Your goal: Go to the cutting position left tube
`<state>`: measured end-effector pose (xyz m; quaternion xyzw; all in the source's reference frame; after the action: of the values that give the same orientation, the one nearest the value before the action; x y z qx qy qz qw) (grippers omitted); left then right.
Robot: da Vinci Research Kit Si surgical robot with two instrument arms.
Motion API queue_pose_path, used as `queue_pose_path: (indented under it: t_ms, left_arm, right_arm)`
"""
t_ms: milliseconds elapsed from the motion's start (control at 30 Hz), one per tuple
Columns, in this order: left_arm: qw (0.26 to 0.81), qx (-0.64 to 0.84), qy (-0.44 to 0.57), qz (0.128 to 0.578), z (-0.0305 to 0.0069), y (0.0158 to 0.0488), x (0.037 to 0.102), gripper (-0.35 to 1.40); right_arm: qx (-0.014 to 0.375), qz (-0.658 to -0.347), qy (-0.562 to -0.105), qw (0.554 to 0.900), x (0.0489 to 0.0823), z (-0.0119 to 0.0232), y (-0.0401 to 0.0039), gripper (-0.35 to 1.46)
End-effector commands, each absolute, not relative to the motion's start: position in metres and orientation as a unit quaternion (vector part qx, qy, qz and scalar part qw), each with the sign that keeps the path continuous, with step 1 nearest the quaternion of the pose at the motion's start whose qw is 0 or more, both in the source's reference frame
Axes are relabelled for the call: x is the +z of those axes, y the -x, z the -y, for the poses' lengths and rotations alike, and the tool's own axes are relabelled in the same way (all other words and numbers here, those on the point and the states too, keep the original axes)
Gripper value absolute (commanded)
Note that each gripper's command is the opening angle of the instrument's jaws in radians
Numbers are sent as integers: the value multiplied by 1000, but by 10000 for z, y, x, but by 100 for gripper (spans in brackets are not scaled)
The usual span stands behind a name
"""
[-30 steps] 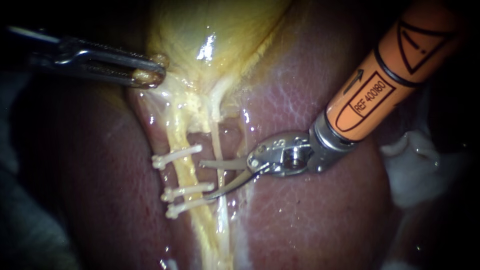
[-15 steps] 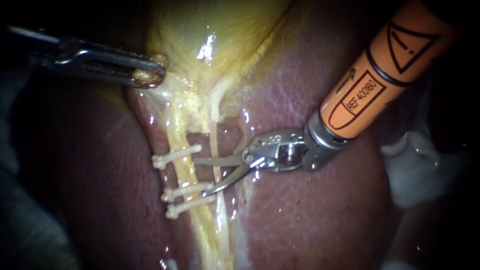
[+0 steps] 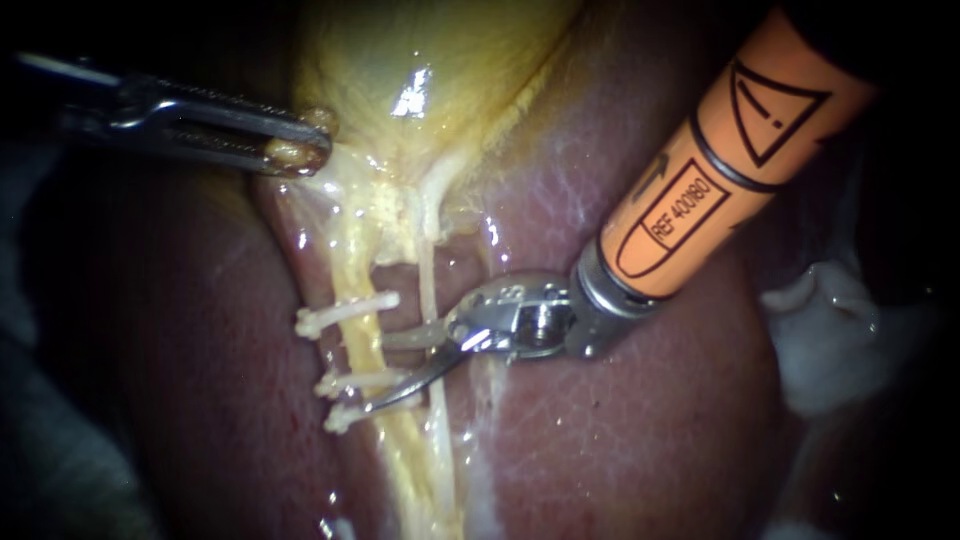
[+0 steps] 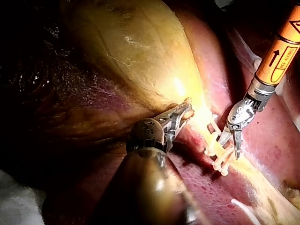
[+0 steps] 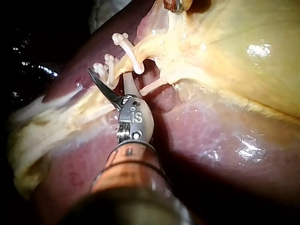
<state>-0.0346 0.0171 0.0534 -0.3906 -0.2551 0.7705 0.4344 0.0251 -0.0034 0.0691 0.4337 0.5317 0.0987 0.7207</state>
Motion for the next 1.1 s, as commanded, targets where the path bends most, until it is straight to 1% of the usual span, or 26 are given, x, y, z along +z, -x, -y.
queue_pose_path:
  t_ms: [33,200,600,867,1100]
  left_arm:
    - [435,770,391,255,-171,346,534,-35]
    - [435,770,391,255,-171,347,534,-35]
    - [435,770,391,255,-171,347,534,-35]
    - [435,770,391,255,-171,347,534,-35]
    - [435,770,391,255,-171,346,534,-35]
  right_arm:
    - [103,-532,-435,719,690,34,-255,124]
    - [117,-538,-441,709,688,34,-269,124]
    - [149,-521,-461,703,685,35,-292,126]
    - [149,-527,-473,690,675,41,-298,126]
    - [146,-539,-495,665,648,46,-299,127]
